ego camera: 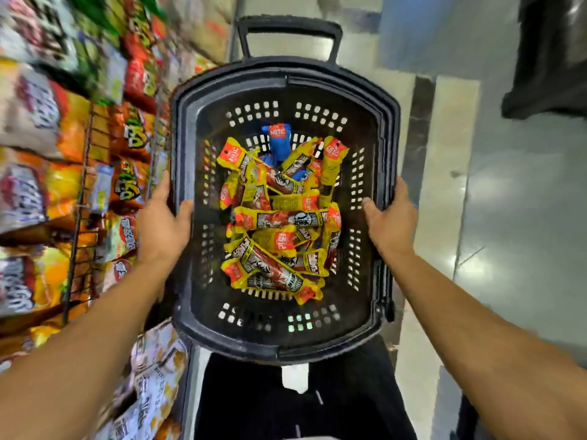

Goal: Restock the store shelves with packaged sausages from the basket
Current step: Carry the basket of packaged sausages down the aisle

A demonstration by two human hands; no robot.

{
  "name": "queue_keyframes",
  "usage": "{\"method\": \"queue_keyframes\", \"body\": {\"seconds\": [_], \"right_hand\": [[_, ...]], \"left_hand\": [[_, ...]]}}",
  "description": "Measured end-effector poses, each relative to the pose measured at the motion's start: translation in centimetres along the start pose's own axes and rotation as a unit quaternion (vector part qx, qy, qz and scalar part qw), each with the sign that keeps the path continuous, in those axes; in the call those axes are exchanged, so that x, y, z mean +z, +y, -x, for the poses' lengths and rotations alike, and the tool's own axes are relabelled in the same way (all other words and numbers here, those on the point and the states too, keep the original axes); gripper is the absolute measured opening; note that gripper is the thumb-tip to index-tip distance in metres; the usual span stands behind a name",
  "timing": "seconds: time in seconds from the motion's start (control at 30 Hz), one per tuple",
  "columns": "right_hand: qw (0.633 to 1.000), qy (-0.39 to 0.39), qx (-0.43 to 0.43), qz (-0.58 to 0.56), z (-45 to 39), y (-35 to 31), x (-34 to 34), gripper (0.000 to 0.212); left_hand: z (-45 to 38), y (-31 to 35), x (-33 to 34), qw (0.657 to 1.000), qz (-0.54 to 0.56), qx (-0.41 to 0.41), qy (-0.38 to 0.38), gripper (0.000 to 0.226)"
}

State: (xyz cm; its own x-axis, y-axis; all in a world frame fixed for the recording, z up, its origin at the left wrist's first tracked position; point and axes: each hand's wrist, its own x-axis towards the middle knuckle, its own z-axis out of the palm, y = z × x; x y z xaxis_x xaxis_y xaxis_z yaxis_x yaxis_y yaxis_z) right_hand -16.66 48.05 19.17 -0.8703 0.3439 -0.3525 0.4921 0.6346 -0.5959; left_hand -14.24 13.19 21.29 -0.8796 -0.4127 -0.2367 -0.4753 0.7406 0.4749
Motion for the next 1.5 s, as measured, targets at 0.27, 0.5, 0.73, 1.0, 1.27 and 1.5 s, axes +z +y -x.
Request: {"method": "queue_keyframes", "body": {"seconds": [0.27,0.5,0.73,1.0,1.27,1.5], "right_hand": [[0.998,0.05,-0.034,-0.03,-5.0,-6.2,-13.2,0.062],[0.995,0.085,-0.056,-0.018,-12.5,-11.3,-17.8,0.054],[0.994,0.099,-0.05,-0.002,-23.3,-17.8,-19.8,0.073],[0.992,0.114,-0.023,-0.049,-35.7,-24.0,-22.4,0.072],[0.99,0.129,-0.017,-0.046,-52.9,-28.6,-24.1,0.057],[0.992,0.103,-0.04,-0.054,-69.4,-35.5,-28.0,0.055]], "left_hand": [[-2.2,13.6,-6.1,0.997,0.006,0.06,0.038,0.061],[-8.4,20.9,-6.9,0.993,0.058,0.079,0.061,0.062],[-19.5,28.8,-5.8,0.993,0.069,0.076,0.065,0.062],[-33.4,38.2,-5.7,0.992,0.067,0.105,0.039,0.06],[-47.0,49.2,-1.9,0.988,0.102,0.113,0.012,0.059],[-58.8,60.4,-0.6,0.992,0.084,0.08,0.045,0.06]]}}
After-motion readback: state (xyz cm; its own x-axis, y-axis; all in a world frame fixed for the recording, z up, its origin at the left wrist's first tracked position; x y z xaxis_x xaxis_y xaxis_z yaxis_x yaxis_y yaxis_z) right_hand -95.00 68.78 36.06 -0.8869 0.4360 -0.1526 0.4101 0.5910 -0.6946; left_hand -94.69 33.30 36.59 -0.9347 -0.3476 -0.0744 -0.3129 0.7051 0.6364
